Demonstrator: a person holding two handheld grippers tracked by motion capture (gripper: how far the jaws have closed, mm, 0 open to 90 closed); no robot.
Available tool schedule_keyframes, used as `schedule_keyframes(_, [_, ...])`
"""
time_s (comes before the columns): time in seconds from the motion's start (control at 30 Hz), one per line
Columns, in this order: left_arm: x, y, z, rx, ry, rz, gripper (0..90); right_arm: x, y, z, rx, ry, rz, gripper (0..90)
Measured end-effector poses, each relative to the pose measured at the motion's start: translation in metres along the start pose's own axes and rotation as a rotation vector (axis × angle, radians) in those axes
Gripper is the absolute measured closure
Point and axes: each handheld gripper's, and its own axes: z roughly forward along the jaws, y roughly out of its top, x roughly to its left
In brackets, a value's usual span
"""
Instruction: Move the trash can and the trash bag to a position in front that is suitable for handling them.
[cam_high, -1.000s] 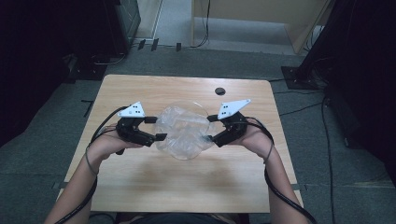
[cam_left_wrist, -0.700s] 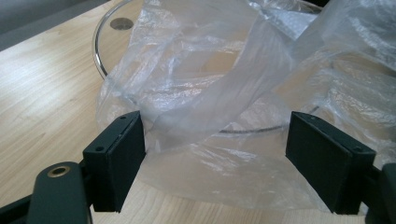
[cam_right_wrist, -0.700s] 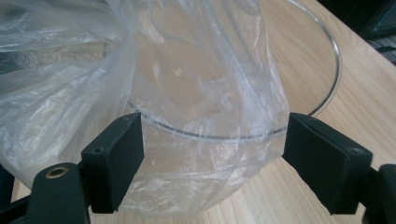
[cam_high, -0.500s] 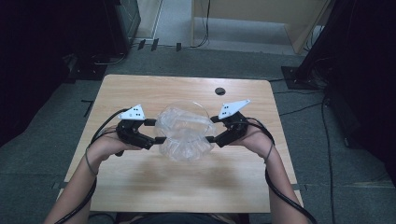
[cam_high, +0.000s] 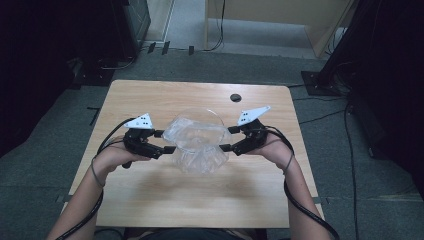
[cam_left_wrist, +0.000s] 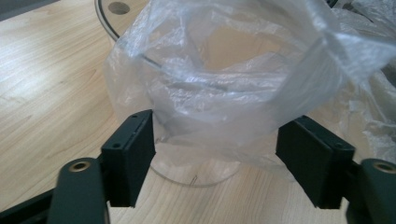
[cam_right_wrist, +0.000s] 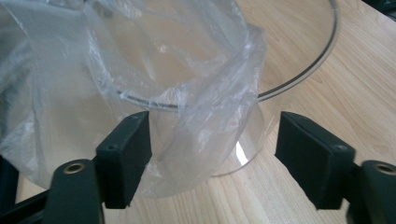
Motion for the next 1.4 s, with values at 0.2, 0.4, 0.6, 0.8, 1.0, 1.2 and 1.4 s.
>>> schedule_keyframes(0.2, [0.002,-0.001,-0.004,-0.008,-0.019,-0.02,45.9,-0.002,-0.003,-0.007,0.0,0.058,0.035,46.8])
schedule_keyframes(0.4, [0.003,-0.001,-0.004,-0.004,-0.057,-0.064,59.5,-0.003,-0.003,-0.007,-0.012,0.073,0.054,62.1])
schedule_keyframes(0.6, [0.004,0.0,-0.005,-0.003,-0.061,-0.074,75.7,-0.002,-0.004,-0.004,0.02,0.051,0.05,81.4])
schedule_keyframes(0.8, [0.005,0.0,-0.005,0.004,-0.051,-0.089,83.1,-0.004,-0.003,-0.007,0.019,0.037,0.067,87.1])
schedule_keyframes(1.0, [0.007,-0.002,-0.004,0.016,-0.027,-0.094,86.9,-0.005,-0.005,-0.006,0.041,0.022,0.071,89.6])
schedule_keyframes(1.2, [0.014,-0.005,-0.008,0.008,-0.008,-0.109,87.8,-0.006,-0.006,-0.01,0.067,-0.001,0.071,90.0])
schedule_keyframes(1.4, [0.016,-0.006,-0.009,0.003,0.018,-0.103,88.2,-0.01,-0.009,-0.013,0.079,-0.031,0.08,90.0])
